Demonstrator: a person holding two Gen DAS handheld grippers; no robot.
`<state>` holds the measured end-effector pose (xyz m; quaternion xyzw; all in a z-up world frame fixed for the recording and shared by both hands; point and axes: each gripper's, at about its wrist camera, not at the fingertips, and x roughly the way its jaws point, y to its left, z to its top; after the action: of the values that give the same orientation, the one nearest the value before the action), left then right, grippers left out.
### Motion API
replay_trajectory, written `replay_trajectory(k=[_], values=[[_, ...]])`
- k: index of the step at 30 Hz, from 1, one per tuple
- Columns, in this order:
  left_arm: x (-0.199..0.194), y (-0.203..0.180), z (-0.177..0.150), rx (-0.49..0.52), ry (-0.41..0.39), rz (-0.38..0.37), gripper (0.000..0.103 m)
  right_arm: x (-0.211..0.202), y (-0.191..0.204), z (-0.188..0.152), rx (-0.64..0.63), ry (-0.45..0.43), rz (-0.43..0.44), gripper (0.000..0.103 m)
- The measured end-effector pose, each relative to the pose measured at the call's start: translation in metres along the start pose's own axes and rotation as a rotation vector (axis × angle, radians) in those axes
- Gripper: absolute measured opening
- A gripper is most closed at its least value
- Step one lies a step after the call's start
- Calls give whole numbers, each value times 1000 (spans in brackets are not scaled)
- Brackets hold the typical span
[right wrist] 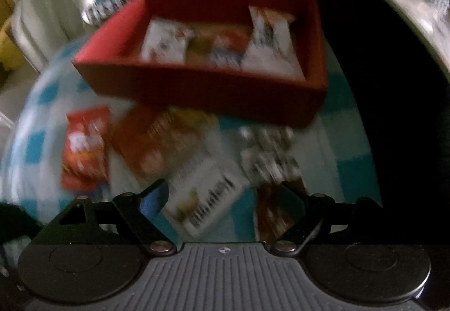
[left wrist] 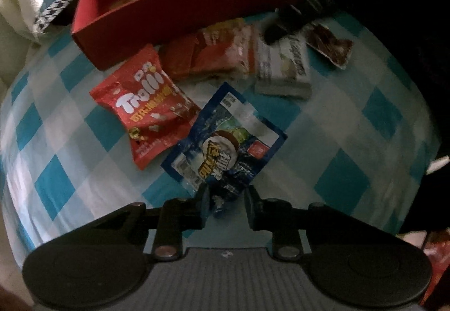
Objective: Organize snacks
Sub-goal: 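Grasp the blue coconut-candy bag with the left tool while the right tool grasps the Kaprons wafer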
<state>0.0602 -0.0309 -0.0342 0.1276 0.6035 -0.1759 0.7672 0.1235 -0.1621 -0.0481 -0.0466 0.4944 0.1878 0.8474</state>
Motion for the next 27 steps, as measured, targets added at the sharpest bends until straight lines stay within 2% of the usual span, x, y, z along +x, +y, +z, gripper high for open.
replay_trajectory(k=[3, 5, 11, 13, 15, 16, 17, 18, 19, 21, 24, 27], values=[[-1, 3, 3, -1, -21, 1, 25, 3, 16, 11, -79, 1, -23, 89], [-1, 1, 8, 30, -47, 31, 29, 8, 18, 15, -73, 15, -17, 89], [12, -29, 14, 245, -61, 109, 57, 10, 4, 6, -10, 45, -24, 89], [13, -35, 11, 276, -64, 135, 57, 13, -2, 2, 10, 66, -21, 89], [10, -36, 8, 279, -67, 146, 43, 14, -3, 0, 7, 75, -27, 89], [8, -36, 7, 268, -68, 143, 41, 14, -3, -1, 4, 79, -26, 89], [5, -33, 7, 246, -59, 137, 34, 14, -3, -2, 2, 82, -23, 89], [2, -32, 6, 225, -52, 126, 23, 15, -2, -3, -1, 87, -20, 89], [-1, -31, 5, 207, -41, 120, 20, 15, 0, -4, -9, 93, -17, 89], [-5, -30, 1, 190, -28, 126, 0, 18, 5, -5, -20, 104, -14, 89], [-3, -26, -11, 141, 21, 94, 0, 25, 9, -8, -14, 125, -7, 89], [-1, -24, -23, 119, 46, 95, 0, 34, 13, -9, -5, 145, -13, 89]])
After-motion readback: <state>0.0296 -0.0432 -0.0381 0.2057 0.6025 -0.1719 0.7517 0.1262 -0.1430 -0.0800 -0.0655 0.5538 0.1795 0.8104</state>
